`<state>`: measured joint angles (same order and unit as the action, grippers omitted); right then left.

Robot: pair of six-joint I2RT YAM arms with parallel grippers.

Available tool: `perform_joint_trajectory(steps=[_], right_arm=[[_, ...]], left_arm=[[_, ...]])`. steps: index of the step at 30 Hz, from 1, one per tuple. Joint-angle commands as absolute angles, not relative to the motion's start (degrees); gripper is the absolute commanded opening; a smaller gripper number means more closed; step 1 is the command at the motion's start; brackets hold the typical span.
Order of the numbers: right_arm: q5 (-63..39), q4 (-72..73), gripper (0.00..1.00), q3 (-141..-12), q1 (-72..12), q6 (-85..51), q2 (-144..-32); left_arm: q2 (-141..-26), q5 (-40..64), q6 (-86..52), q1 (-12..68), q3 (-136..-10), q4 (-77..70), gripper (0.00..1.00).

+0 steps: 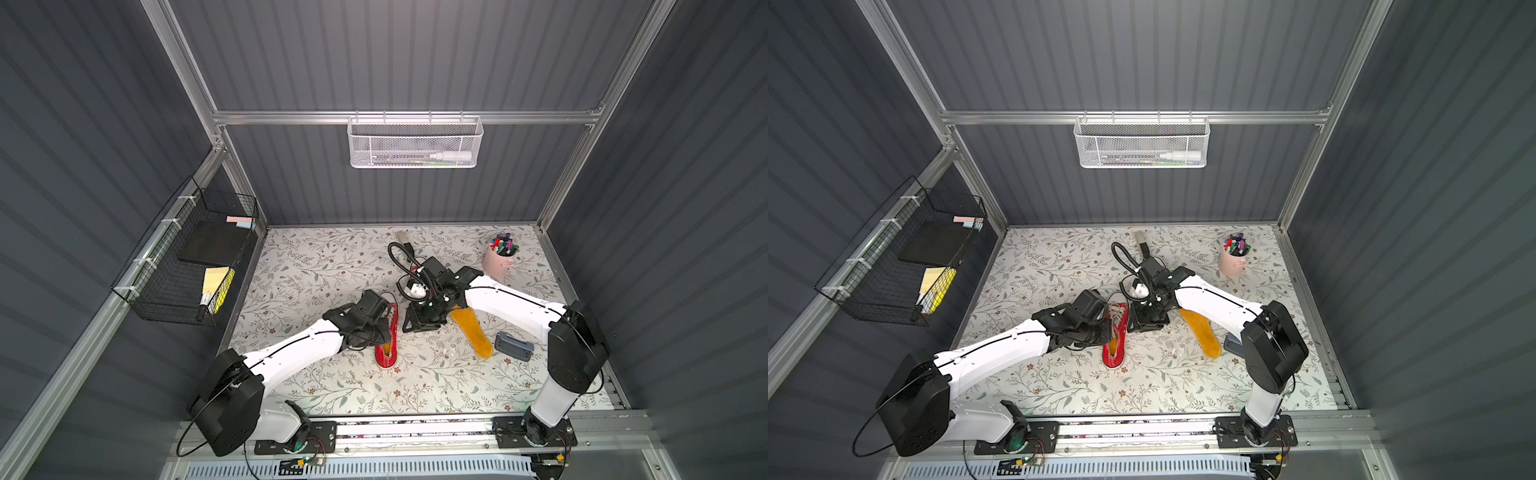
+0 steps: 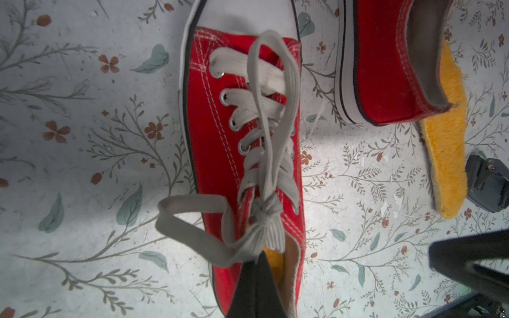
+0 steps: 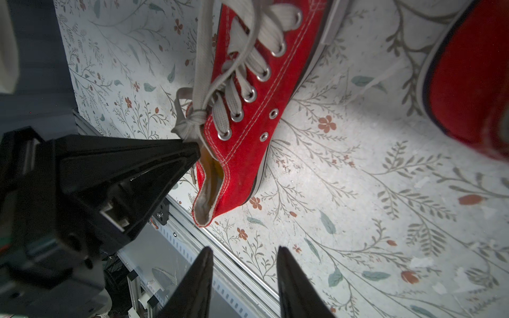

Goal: Remove the insole from the shoe
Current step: Untie the shoelace on the shoe.

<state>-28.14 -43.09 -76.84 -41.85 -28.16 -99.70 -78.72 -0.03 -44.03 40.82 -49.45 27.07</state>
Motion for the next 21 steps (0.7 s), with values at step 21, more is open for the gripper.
perform_joint_trajectory(steps=[21], right_arm=[[-33.4,-40.2,0.44,-84.1,-44.7,-28.5,-112.8]], left_arm=[[-73.1,0.9,-51.0,40.0,-52.7,23.9,0.0]])
